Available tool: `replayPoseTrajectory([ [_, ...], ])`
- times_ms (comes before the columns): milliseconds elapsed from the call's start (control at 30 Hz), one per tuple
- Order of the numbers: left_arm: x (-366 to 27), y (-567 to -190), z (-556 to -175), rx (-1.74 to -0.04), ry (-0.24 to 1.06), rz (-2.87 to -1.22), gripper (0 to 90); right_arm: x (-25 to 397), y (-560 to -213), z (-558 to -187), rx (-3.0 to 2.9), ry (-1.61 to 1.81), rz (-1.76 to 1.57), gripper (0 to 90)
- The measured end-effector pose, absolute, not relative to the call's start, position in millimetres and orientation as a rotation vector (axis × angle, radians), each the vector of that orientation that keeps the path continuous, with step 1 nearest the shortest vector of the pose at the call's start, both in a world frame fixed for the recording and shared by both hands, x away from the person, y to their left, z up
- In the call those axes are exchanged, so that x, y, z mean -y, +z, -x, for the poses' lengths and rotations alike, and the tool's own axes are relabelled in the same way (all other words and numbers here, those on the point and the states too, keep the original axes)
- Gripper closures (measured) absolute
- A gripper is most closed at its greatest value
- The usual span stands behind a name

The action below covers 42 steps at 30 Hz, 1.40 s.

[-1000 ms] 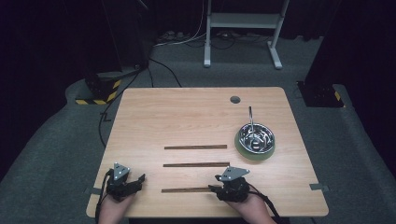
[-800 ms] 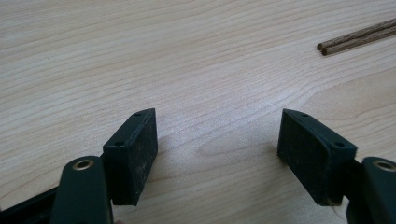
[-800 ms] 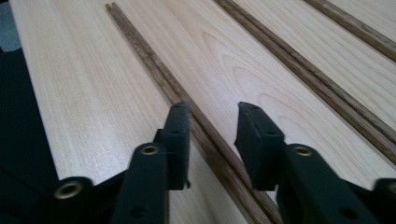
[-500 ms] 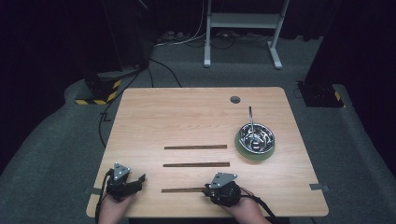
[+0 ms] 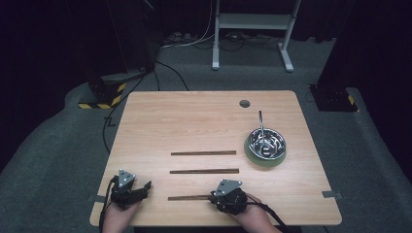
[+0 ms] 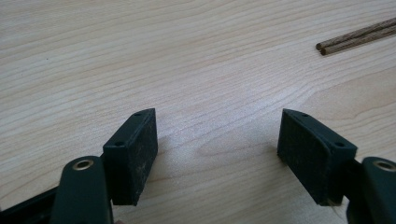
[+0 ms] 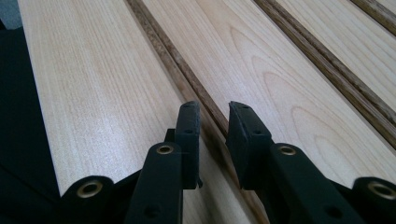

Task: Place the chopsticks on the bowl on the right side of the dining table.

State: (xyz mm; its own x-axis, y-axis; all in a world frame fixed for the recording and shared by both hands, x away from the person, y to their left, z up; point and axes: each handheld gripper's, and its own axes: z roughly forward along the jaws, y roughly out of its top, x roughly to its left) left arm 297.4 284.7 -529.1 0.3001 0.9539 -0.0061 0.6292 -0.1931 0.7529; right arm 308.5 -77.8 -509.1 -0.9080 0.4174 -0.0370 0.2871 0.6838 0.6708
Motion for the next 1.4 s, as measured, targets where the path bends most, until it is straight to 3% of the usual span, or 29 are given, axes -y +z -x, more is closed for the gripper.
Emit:
replayPoseTrajectory([
  [1000, -284.6, -529.0, -297.4, -1.404, 0.63, -1.916, 28.5, 76.1, -512.5, -313.6, -2.818, 1.059, -0.49, 79.7],
  [1200, -284.4, -529.0, -297.3, -1.404, 0.626, -1.916, 28.5, 76.2, -511.2, -314.4, -2.849, 1.053, -0.498, 74.2],
  [1400, -284.3, -529.0, -297.3, -1.404, 0.626, -1.916, 28.5, 77.8, -510.2, -315.8, -2.857, 1.032, -0.489, 77.5],
])
